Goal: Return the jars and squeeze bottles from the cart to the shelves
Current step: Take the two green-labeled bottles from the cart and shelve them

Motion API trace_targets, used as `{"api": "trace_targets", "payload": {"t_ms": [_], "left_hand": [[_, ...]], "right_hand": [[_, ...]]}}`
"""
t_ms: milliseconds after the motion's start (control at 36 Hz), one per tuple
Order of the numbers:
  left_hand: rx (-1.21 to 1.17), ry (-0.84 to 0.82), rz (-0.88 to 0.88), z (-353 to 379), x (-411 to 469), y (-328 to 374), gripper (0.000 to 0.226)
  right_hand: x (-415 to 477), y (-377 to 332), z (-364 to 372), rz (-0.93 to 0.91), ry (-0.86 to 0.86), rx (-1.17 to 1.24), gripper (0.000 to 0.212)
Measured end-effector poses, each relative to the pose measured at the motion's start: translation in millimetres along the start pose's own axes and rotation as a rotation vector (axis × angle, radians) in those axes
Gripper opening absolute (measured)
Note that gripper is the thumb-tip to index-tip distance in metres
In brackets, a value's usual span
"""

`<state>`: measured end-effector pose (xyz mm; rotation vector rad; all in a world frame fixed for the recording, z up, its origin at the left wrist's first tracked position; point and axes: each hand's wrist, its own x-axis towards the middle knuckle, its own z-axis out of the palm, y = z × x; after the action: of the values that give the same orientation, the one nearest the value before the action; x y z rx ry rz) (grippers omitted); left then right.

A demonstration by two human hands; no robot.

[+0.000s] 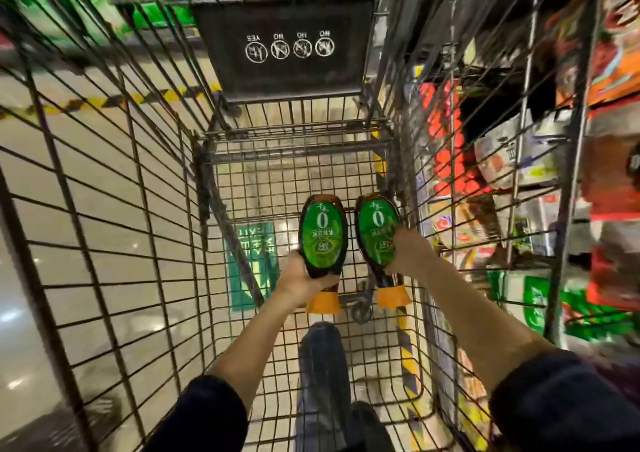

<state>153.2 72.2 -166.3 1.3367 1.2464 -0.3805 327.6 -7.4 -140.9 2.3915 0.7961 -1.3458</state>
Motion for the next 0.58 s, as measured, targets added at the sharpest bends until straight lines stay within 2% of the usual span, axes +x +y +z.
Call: {"api": "trace_targets", "payload": {"t_ms": [167, 306, 444, 583], "left_hand": [[-0.036, -0.022, -0.045, -17, -9, -7, 0.08], [-0.116, -0.028, -0.037, -24, -17, -4, 0.08], [-0.175, -0.027, -0.039, -27, -24, 0, 0.081], [-0.197, -0.039, -0.046, -29, -27, 3, 0.082]], "right_hand": [[6, -3, 0, 0.079, 0.019, 0.034, 0.073], [7, -7, 4, 0.094, 0.037, 0.123, 0.092], [10, -4, 13, 0.111, 0.024, 0.403, 0.11], [16, -7, 20, 0.178, -0.04, 0.595, 0.116]]}}
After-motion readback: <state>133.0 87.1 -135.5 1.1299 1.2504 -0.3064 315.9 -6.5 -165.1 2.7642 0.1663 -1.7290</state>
